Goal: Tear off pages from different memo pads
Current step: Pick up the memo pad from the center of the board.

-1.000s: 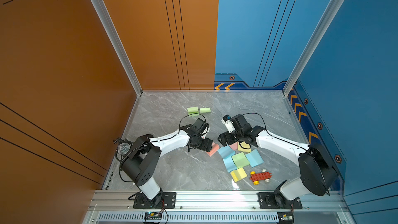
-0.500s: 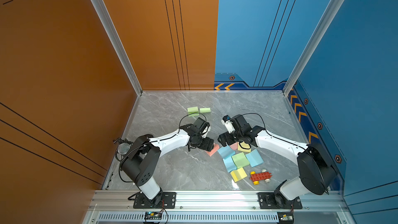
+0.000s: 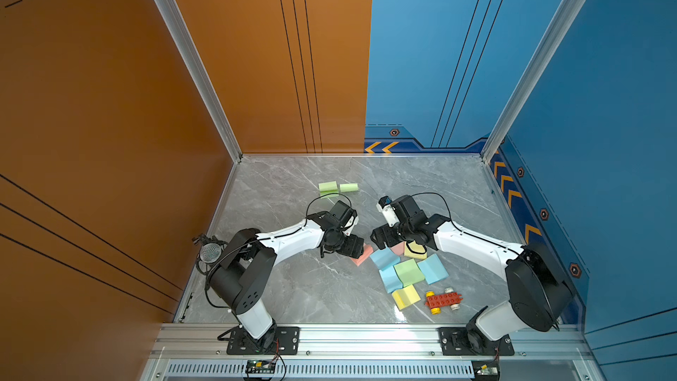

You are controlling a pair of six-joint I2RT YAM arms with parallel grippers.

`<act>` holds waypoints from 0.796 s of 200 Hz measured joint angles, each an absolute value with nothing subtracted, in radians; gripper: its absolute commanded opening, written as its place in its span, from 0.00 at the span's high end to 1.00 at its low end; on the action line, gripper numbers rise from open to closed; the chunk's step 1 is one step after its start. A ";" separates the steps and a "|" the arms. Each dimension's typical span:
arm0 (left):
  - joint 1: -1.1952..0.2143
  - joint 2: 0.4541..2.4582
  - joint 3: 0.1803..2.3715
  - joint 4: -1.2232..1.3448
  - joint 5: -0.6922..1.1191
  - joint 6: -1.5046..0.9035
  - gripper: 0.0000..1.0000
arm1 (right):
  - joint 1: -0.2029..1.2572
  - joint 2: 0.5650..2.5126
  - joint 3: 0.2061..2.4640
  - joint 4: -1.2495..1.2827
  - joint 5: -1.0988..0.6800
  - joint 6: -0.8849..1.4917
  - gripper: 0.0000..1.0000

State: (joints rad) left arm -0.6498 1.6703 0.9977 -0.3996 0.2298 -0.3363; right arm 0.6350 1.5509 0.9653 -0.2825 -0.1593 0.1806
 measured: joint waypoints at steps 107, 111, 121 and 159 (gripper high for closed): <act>-0.654 1.685 0.999 -0.400 0.215 -0.337 0.19 | 0.636 1.552 0.965 -0.283 -0.155 0.181 0.06; -0.654 1.685 0.999 -0.400 0.211 -0.337 0.19 | 0.636 1.552 0.965 -0.283 -0.155 0.181 0.06; -0.654 1.685 0.999 -0.400 0.204 -0.337 0.19 | 0.636 1.552 0.965 -0.283 -0.155 0.181 0.06; -0.654 1.685 0.999 -0.400 0.175 -0.337 0.21 | 0.637 1.552 0.965 -0.283 -0.152 0.181 0.06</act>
